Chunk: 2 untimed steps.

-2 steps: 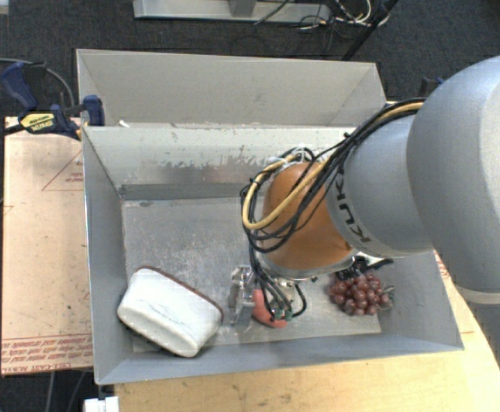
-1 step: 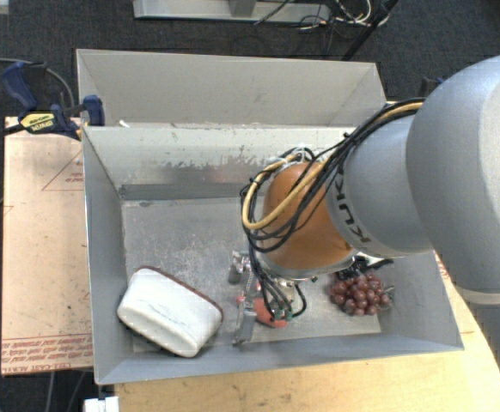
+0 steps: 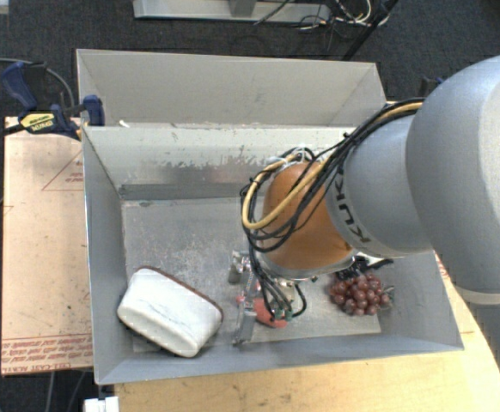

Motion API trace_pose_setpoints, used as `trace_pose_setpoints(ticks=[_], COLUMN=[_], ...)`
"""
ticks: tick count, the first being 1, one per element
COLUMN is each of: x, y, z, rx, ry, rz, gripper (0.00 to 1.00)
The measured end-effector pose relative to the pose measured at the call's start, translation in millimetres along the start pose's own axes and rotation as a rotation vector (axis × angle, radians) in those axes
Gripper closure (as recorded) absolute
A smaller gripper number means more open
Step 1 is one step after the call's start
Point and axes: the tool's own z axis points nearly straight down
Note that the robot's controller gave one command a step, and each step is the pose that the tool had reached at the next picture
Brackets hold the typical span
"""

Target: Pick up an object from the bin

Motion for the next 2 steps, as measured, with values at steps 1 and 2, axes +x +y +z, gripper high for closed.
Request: trace_pose_setpoints(ticks=[1,2], x=[-1.2,-12.6], y=[-6,-41], z=[0,0], rx=[-0.001,-0.003], ry=[0.001,-0.001], rz=[0.029,-0.028], gripper=[0.0,0.0])
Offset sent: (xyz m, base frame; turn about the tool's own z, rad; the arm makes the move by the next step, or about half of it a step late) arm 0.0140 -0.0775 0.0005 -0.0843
